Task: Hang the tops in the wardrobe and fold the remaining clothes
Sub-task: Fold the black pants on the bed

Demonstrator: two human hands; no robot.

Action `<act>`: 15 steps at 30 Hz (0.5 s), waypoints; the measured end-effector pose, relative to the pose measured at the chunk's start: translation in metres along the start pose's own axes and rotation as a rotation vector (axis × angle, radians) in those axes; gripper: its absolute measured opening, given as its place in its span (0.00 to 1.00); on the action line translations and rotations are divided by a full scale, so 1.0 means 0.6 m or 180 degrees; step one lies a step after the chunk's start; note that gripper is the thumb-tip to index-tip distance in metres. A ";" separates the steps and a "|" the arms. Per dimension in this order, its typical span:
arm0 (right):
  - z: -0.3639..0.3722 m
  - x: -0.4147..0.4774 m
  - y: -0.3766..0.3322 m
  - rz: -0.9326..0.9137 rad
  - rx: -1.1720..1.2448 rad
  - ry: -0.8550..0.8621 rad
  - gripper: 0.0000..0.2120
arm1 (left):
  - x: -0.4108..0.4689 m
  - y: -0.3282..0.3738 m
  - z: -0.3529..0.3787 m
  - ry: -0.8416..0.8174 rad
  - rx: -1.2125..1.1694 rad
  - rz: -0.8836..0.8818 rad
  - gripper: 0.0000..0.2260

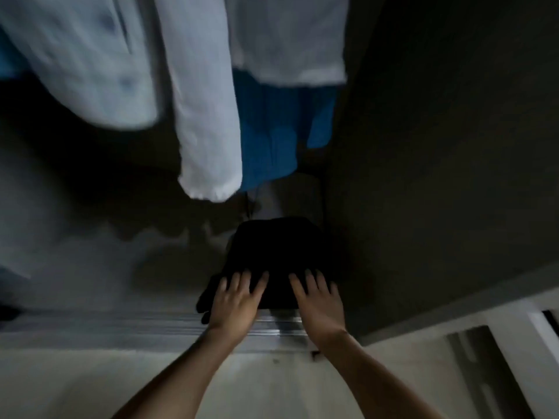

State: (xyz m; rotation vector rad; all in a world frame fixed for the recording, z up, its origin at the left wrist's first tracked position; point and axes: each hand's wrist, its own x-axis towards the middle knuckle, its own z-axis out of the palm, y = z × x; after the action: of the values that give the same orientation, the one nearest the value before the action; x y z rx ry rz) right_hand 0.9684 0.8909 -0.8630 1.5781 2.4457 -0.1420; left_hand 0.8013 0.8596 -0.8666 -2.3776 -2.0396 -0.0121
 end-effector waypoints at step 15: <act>0.218 0.057 0.025 0.0308 0.0319 -0.0871 0.37 | 0.004 0.002 0.245 -0.1251 -0.0026 -0.0260 0.35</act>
State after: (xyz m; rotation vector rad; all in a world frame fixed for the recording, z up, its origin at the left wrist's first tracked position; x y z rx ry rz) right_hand 0.9863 0.9010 -0.9974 1.5951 2.1794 -0.4396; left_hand 0.8026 0.8636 -1.0137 -2.4569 -2.2912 0.4840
